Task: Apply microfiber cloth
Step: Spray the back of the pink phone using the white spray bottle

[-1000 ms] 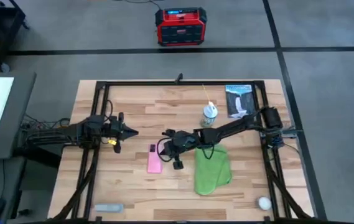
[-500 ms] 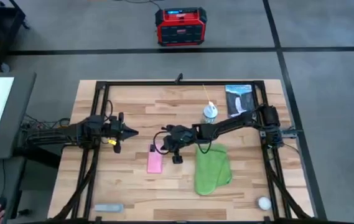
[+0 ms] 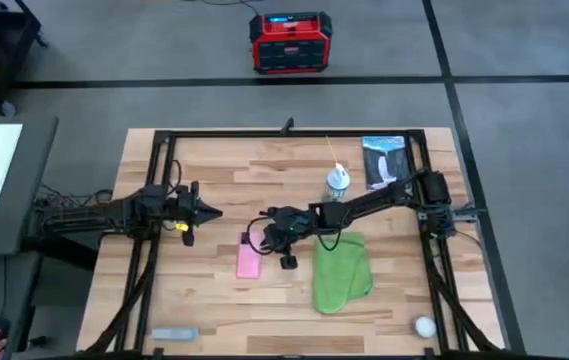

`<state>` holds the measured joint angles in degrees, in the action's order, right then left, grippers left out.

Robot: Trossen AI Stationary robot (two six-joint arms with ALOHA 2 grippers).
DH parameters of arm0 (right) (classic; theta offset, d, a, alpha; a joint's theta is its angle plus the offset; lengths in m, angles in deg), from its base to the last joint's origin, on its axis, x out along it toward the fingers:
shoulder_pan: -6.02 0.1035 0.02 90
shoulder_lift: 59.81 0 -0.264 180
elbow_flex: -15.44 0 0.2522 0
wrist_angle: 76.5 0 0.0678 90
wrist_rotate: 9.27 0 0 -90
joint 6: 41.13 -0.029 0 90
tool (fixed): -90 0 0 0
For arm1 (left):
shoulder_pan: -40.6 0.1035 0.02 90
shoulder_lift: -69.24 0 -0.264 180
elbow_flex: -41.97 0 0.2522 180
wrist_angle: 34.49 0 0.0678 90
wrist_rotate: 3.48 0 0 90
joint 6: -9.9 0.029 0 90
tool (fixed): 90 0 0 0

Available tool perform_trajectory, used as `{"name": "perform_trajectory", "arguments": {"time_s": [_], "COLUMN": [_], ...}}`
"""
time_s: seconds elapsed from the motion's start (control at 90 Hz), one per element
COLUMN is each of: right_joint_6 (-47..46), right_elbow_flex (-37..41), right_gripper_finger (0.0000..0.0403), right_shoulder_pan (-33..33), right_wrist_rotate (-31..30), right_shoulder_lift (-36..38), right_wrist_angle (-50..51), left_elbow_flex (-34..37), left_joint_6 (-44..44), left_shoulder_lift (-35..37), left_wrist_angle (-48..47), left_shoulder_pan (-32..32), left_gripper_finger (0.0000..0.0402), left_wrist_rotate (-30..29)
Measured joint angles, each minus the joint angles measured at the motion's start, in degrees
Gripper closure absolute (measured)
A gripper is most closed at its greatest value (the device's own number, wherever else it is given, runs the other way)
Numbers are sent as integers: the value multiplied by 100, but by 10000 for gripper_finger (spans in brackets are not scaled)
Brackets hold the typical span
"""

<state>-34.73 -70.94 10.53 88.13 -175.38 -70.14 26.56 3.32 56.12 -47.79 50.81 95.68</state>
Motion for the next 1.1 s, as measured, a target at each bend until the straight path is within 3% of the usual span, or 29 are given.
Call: {"name": "perform_trajectory", "arguments": {"time_s": [0.178,0.344,0.489,0.678,0.889,1.1], "right_joint_6": [-27,188,696,719,418,307], "right_elbow_flex": [0,0,6,-13,-123,-1502], "right_gripper_finger": [334,365,399,402,403,403], "right_shoulder_pan": [-18,4,188,281,171,126], "right_wrist_rotate": [-22,-261,-842,-661,-121,1], "right_shoulder_lift": [0,40,563,1123,12,-1259], "right_wrist_angle": [-252,-152,161,336,-181,263], "left_elbow_flex": [0,-2,19,22,15,14], "left_joint_6": [-92,-230,-317,-617,-827,-811], "left_shoulder_lift": [0,0,0,-35,-505,-970], "left_wrist_angle": [-19,-8,194,188,377,924], "left_shoulder_pan": [-1,-42,-198,-334,-476,-499], "left_gripper_finger": [402,397,367,322,295,295], "left_wrist_rotate": [31,45,107,-179,-204,-225]}}
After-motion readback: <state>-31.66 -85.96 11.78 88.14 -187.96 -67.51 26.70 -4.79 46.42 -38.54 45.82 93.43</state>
